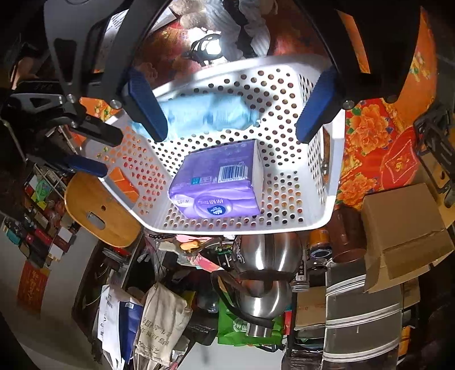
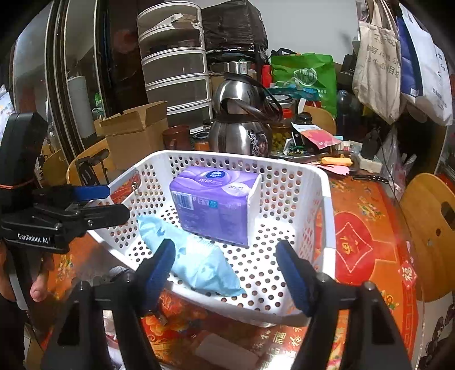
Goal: Organize soft objects
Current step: 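Open the left gripper to drop the wipes into the basket, then move the left gripper back to the white paper packet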
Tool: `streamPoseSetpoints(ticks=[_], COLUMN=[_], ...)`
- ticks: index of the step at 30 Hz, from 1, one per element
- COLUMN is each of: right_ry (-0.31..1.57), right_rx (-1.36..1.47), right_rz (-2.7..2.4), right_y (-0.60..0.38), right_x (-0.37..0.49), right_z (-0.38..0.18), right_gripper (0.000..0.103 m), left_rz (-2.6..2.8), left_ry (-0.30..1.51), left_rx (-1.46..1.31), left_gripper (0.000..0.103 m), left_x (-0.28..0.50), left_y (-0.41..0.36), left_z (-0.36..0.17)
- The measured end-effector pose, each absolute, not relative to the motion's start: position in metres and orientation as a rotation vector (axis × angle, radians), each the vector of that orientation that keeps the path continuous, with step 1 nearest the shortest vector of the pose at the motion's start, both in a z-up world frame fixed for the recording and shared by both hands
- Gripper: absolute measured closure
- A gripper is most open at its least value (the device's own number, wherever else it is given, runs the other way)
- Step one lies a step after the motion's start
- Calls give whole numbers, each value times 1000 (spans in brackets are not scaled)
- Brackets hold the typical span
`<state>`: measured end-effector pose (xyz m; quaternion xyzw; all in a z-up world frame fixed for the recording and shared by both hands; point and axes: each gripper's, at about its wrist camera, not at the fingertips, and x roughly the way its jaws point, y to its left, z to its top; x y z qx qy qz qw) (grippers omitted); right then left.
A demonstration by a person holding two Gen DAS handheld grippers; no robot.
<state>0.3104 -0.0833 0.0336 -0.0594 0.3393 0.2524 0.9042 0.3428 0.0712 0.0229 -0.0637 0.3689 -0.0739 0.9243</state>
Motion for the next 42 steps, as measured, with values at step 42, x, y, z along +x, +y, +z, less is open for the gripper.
streamPoseSetpoints(ticks=[42], right_ry=[757], right_rx=[-29], right_rz=[493], right_y=[-168], right_x=[96], right_z=[-57], right_gripper=[55], left_rz=[-301], left_ry=[824], left_rx=[-191], left_gripper=[43], left_x=[126], left_y=[-49], left_z=[-84])
